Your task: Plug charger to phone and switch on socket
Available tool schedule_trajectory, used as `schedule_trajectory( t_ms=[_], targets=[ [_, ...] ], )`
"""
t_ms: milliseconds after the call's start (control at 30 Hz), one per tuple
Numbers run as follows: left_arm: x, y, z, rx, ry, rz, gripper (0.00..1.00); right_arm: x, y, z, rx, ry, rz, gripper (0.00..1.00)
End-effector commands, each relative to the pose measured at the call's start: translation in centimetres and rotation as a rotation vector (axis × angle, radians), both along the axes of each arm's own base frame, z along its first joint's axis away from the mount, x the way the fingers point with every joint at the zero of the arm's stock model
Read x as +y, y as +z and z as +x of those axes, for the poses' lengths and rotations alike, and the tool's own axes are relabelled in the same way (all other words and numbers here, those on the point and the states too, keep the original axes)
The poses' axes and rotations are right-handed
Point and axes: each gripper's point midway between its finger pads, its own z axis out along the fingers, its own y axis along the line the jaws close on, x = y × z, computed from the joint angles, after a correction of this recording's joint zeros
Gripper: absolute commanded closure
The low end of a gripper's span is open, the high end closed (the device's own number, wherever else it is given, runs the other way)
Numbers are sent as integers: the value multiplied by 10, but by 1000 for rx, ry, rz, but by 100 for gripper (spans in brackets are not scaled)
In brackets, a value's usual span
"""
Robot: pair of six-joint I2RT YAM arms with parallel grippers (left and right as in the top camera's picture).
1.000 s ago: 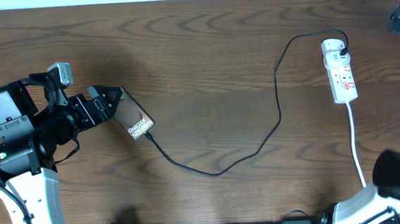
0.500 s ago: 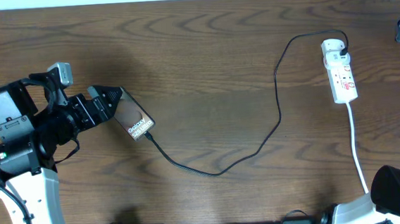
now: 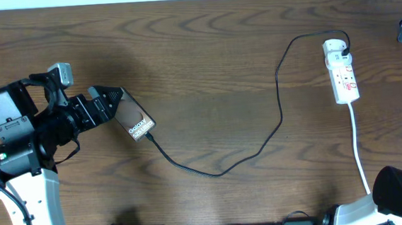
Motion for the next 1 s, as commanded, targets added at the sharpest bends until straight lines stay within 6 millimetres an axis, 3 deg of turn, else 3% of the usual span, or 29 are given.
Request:
schedule_trajectory(
  t_ms=[0,133,267,367,467,633,767,967],
  targets=[
    [0,6,1,-27,-16,12,7,1,2,-1,-4,-12,1,1],
    [7,-7,-7,42,30,56,8,1,2,-1,-4,-12,1,1],
    [27,-43,-46,264,139,259,7,1,2,-1,-4,-12,1,1],
    [22,-49,-63,265,124,365,7,1,2,-1,-4,-12,1,1],
    [4,-37,-61,108,79,409,7,1,2,-1,-4,-12,1,1],
    [-20,4,-50,-314,65,413,7,1,2,-1,-4,-12,1,1],
    [-20,23,-53,-563,117,402,7,1,2,-1,-4,-12,1,1],
    [-12,34,-59,-822,205,401,7,1,2,-1,-4,-12,1,1]
  ],
)
